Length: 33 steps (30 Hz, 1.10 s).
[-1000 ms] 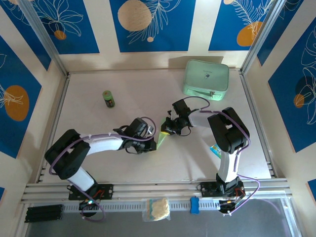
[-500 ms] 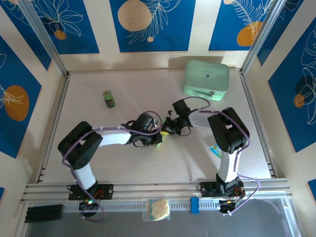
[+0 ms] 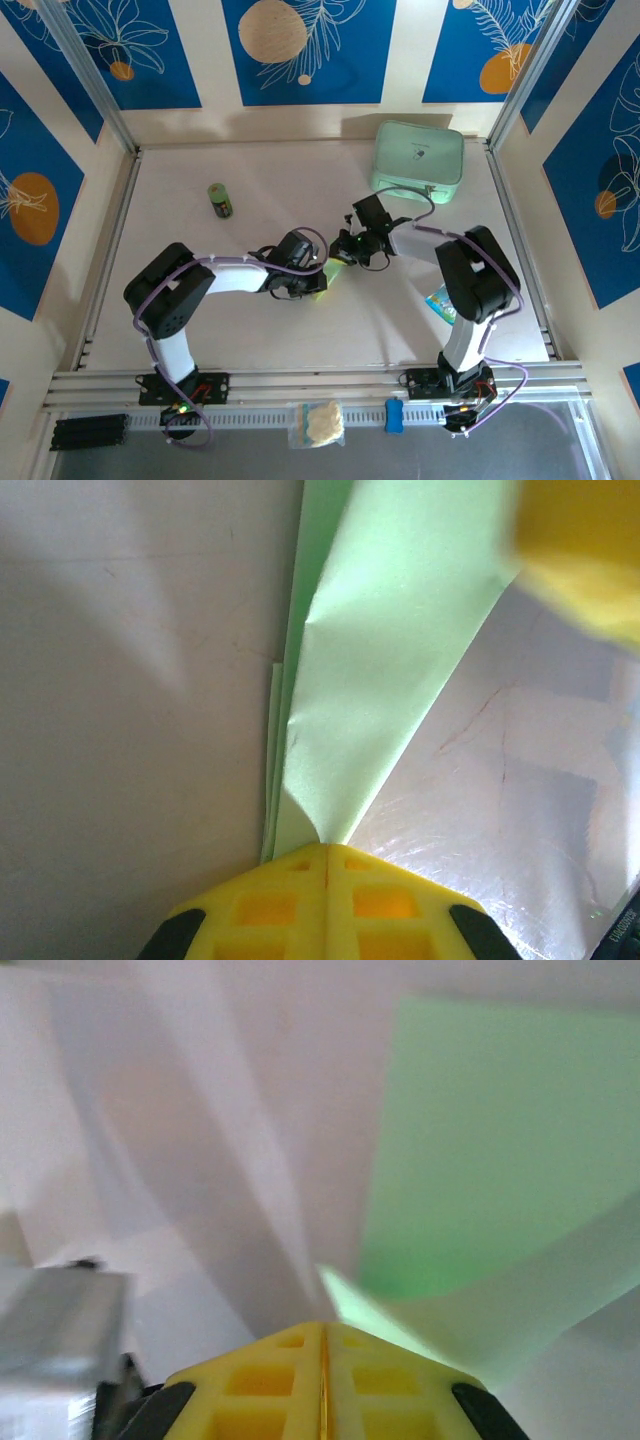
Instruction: Fold a paper plane with a square sheet of paper (pick it up from the middle)
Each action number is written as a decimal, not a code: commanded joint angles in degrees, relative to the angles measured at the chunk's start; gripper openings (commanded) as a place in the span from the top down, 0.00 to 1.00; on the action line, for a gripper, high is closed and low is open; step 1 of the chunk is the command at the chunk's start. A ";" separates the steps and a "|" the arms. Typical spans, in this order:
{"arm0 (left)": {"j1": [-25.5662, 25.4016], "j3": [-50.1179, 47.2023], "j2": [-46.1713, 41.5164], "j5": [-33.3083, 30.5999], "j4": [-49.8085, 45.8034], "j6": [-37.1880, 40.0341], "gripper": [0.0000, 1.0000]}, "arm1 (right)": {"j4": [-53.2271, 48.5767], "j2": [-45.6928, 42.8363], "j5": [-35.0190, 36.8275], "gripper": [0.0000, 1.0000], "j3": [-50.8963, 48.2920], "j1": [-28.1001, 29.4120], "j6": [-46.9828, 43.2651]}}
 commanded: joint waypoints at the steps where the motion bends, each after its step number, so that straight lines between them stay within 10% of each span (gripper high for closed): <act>1: 0.49 -1.31 1.43 -1.12 -4.96 -0.19 1.00 | -1.18 -3.38 3.28 0.90 -1.78 0.03 -1.85; 33: 1.00 1.91 -0.50 5.09 -2.68 1.61 0.99 | -9.96 11.31 7.34 0.92 6.41 1.14 -3.99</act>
